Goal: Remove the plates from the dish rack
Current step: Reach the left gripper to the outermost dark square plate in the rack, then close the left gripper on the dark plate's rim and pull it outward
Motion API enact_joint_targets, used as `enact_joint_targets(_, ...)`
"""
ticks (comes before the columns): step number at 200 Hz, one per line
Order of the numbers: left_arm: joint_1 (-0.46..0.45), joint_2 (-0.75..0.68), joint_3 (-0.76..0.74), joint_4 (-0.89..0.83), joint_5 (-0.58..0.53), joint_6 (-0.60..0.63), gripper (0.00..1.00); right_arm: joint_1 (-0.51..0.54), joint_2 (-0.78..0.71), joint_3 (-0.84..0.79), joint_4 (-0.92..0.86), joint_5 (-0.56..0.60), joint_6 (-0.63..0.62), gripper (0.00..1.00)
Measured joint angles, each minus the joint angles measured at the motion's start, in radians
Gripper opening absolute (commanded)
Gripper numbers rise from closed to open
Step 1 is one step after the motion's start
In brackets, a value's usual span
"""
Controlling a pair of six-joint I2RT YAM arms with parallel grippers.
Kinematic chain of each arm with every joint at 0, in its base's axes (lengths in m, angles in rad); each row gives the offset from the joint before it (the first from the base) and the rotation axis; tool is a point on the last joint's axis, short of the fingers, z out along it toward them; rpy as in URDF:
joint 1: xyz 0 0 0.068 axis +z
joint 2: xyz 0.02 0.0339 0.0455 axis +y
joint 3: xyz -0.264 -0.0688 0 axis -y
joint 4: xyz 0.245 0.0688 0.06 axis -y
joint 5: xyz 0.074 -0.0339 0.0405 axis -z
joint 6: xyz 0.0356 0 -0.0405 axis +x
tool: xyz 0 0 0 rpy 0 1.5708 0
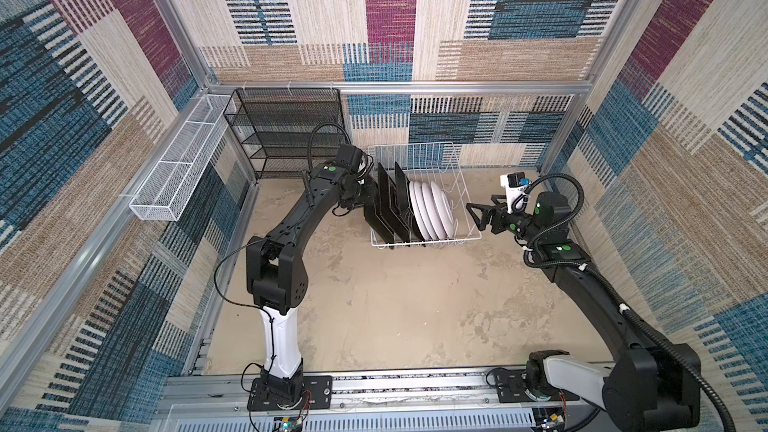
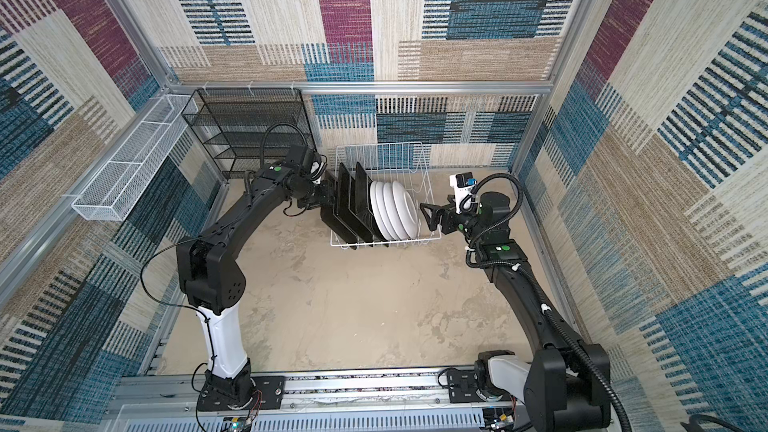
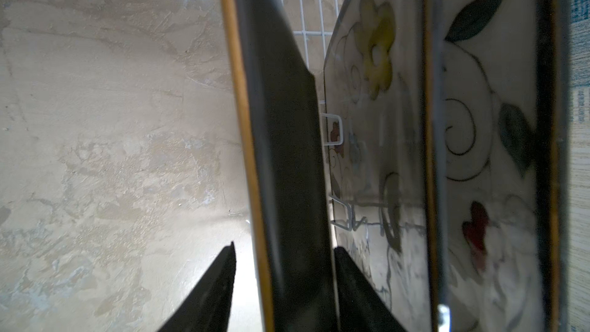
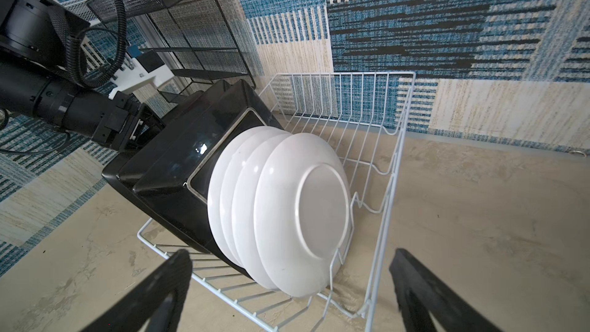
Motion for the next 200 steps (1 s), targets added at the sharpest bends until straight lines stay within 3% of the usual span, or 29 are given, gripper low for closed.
enact_joint_targets(121,-0.002,0.004,-0.011,0.000,0.025,-0.015,0.38,0.003,-0.027,0.006,-0.031,0.037,-0.015,0.99)
enact_joint_targets(154,-0.002,-0.005,-0.023,0.009,0.026,-0.023,0.32,0.003,-0.036,0.021,-0.067,0.094,-0.060,0.99)
enact_joint_targets(200,-0.002,-0.008,-0.034,0.023,0.045,-0.046,0.25,0.003,-0.051,0.013,-0.077,0.082,-0.071,0.99)
